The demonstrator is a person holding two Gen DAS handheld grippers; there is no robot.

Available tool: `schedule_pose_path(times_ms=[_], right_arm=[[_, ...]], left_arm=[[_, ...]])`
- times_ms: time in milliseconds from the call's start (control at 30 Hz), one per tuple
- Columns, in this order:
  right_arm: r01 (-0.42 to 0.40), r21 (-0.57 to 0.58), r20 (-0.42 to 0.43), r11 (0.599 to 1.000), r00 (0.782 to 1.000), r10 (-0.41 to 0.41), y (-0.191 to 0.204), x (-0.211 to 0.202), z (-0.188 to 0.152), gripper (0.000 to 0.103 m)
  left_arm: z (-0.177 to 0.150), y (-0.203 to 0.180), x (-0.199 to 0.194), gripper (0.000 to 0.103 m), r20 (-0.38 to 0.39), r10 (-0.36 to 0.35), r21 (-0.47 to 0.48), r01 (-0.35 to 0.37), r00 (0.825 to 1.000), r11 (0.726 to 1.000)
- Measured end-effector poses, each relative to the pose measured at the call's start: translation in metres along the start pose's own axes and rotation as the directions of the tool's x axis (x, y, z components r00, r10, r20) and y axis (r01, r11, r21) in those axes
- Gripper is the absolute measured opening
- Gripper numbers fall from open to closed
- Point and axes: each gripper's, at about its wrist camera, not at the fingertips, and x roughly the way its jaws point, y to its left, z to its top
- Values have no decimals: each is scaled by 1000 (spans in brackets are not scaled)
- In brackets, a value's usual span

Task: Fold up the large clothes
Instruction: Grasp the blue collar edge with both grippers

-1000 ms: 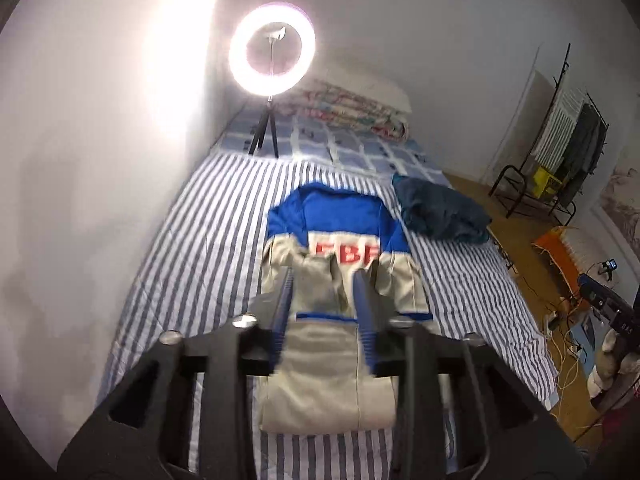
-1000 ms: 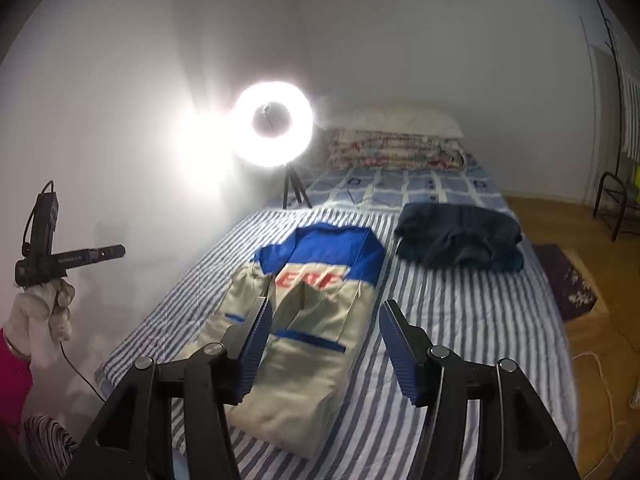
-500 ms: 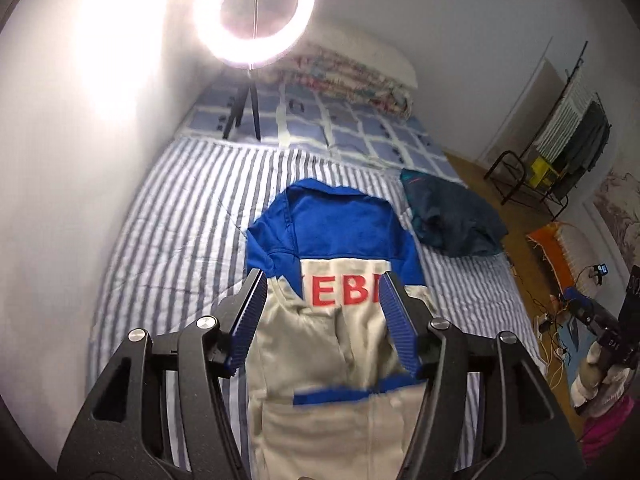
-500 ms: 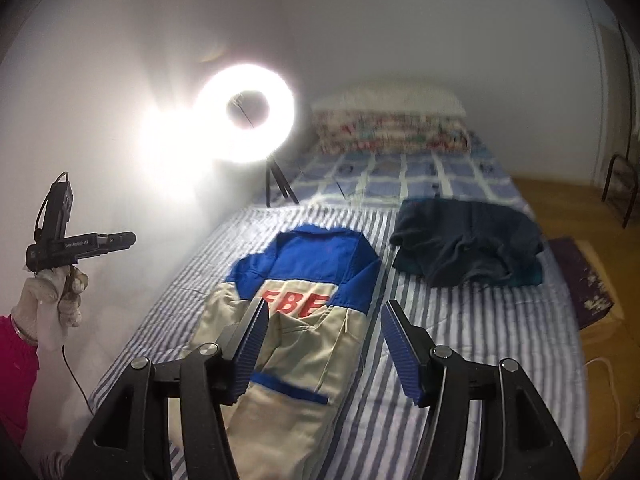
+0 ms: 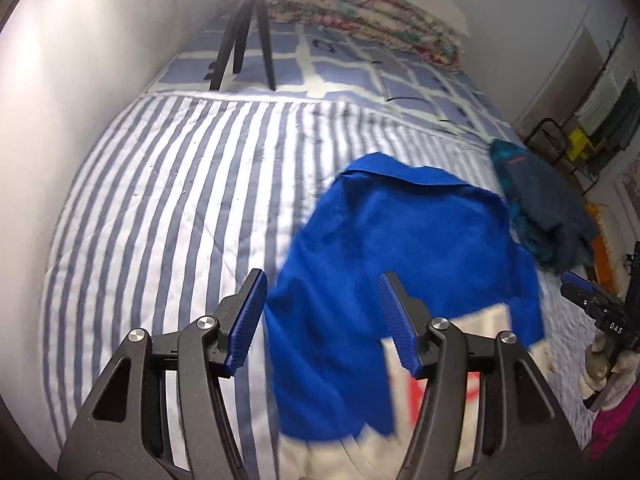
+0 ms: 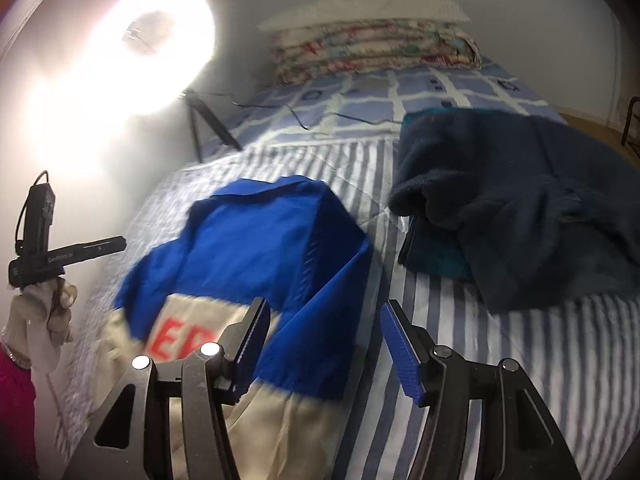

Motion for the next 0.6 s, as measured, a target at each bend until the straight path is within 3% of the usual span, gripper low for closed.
schedule_pose_path(times_ms=[133, 267, 467, 533, 567, 600], right_arm=[[25, -31, -2, 999, 1000, -25, -2, 33, 12, 61], [44, -50, 3, 998, 999, -43, -2, 59, 26, 61], [61, -90, -12, 994, 998, -62, 5, 93, 37, 63], [69, -125, -9, 990, 997, -71, 12, 98, 36, 60], [58, -143, -16, 988, 998, -61, 15, 100, 36, 45], [58, -152, -20, 987, 998, -62, 17, 102, 35, 38]], left_arm=[[13, 8, 34, 60, -17, 5, -9, -5, 1000, 1000], [22, 1, 62, 60, -29, 63, 60, -61, 998, 996], [24, -11, 89, 59, -32, 56, 100, -53, 998, 994], [20, -18, 93, 36, -20, 55, 140, -51, 998, 989], [18, -21, 94, 30, -17, 51, 155, -48, 999, 987], [17, -24, 94, 21, -13, 54, 164, -51, 998, 985]])
